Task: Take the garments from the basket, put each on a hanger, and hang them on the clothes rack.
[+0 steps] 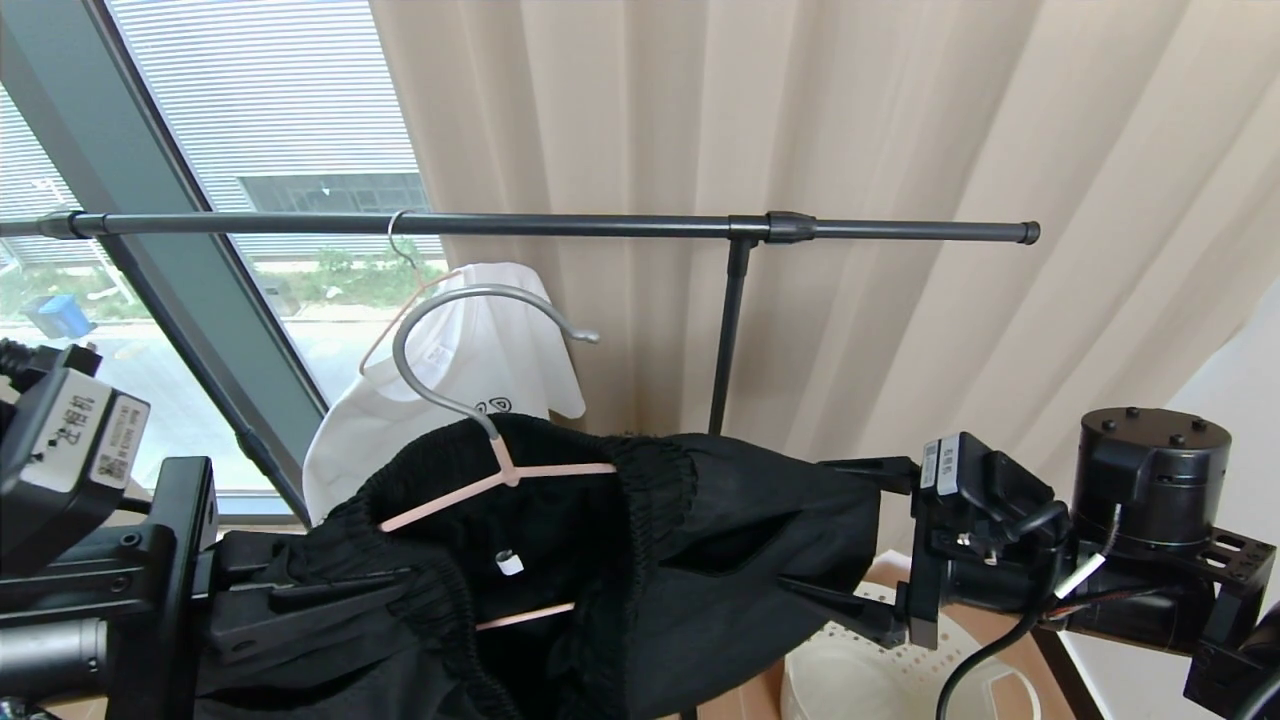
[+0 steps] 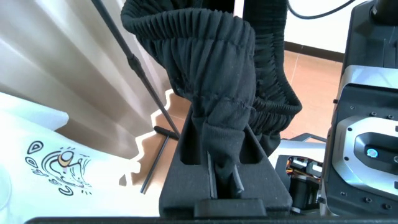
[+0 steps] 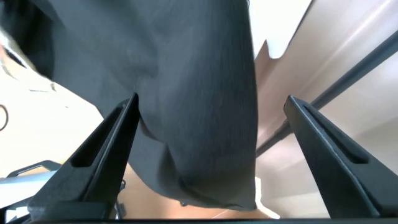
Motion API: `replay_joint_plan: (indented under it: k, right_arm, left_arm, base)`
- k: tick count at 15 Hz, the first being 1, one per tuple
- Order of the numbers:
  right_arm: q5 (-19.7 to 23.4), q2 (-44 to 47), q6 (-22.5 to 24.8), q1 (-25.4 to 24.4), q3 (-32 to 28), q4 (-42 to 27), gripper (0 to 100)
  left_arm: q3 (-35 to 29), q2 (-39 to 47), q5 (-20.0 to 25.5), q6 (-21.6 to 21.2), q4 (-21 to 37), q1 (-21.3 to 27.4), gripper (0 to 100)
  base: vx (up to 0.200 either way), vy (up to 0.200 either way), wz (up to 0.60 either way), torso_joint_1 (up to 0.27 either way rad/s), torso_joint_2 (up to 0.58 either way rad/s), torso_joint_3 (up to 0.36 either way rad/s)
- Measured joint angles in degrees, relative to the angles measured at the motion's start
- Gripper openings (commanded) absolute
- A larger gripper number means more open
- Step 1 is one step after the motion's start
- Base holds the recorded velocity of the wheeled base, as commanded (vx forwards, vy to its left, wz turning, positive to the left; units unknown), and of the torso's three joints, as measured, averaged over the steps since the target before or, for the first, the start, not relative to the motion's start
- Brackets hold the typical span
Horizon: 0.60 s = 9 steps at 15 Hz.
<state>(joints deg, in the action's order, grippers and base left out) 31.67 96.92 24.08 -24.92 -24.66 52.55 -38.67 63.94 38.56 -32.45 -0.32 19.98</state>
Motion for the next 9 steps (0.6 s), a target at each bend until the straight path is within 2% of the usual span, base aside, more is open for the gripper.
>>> replay_joint_plan:
  k: [9]
  right_arm:
    - [-0.22,2.86,-0.07,0.06,-0.39,0.51,100]
  left_arm:
    - [0.67,-2.01,-0.07,0.43,0.00,-0.48,0]
  base:
    - [0.000,0.000,0.00,0.000,0.00,0.000]
